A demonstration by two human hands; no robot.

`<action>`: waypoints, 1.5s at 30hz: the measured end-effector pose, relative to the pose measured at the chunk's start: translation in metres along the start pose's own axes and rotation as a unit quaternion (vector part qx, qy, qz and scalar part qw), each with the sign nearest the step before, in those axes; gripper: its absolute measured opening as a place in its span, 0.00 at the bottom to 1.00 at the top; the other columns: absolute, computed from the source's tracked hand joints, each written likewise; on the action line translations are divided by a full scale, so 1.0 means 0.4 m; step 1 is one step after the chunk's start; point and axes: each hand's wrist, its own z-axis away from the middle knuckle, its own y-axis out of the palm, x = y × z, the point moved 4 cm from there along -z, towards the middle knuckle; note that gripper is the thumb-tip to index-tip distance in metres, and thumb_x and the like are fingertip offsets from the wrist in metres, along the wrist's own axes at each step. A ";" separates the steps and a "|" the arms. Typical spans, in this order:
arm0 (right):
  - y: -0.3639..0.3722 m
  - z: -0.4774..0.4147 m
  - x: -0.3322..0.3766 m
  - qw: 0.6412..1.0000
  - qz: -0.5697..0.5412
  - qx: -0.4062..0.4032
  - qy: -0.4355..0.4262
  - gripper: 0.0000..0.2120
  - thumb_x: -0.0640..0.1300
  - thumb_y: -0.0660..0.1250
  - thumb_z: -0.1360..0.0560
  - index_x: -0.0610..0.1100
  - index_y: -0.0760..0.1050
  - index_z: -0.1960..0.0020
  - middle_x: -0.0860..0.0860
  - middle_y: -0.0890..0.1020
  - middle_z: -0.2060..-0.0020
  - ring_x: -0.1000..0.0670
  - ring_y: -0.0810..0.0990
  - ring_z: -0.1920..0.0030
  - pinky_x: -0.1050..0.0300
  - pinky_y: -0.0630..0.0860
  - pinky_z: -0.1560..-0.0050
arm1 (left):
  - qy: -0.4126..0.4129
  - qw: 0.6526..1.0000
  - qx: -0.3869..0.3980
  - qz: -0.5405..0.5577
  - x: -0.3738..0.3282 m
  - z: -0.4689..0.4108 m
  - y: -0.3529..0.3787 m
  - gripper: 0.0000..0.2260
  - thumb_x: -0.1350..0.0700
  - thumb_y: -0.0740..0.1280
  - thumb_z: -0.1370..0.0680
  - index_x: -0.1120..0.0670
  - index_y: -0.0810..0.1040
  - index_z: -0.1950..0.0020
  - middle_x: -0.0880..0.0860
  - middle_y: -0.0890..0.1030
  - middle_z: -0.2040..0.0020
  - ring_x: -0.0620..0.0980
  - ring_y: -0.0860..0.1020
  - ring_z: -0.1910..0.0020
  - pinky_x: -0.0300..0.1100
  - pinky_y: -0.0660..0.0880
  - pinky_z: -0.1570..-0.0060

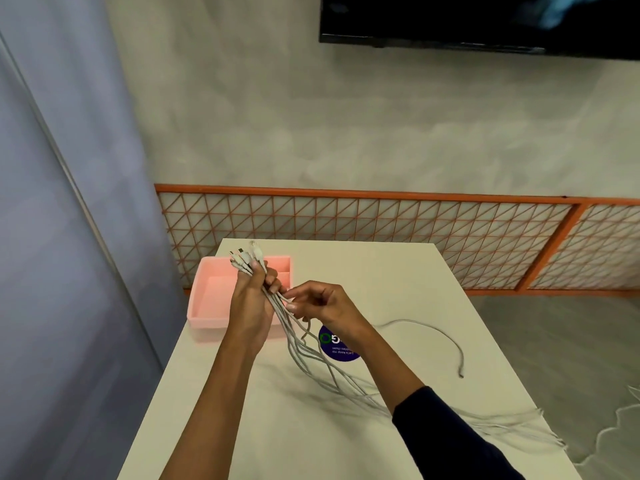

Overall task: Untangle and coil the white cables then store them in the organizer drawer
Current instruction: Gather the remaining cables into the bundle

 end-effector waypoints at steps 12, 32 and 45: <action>0.025 0.087 -0.117 0.979 0.178 0.029 0.096 0.07 0.60 0.71 0.30 0.64 0.75 0.65 0.58 0.72 0.62 0.58 0.73 0.58 0.63 0.69 0.56 | 0.028 0.999 0.017 0.010 -0.027 -0.011 0.032 0.14 0.50 0.52 0.16 0.54 0.67 0.58 0.45 0.64 0.73 0.40 0.61 0.75 0.31 0.62 0.76; -0.143 0.339 -0.413 0.845 0.410 -0.068 0.338 0.21 0.59 0.57 0.22 0.43 0.78 0.48 0.45 0.82 0.47 0.44 0.79 0.45 0.59 0.66 0.56 | 0.106 0.992 -0.064 0.027 -0.115 -0.023 -0.014 0.14 0.49 0.53 0.16 0.52 0.66 0.60 0.43 0.64 0.76 0.39 0.60 0.78 0.31 0.57 0.80; -0.205 0.389 -0.397 0.853 0.382 0.003 0.355 0.43 0.81 0.61 0.47 0.54 0.73 0.41 0.52 0.72 0.41 0.48 0.66 0.39 0.51 0.63 0.38 | 0.110 0.990 -0.071 -0.044 -0.093 -0.016 -0.022 0.14 0.48 0.54 0.16 0.51 0.66 0.60 0.42 0.64 0.76 0.39 0.61 0.77 0.31 0.57 0.79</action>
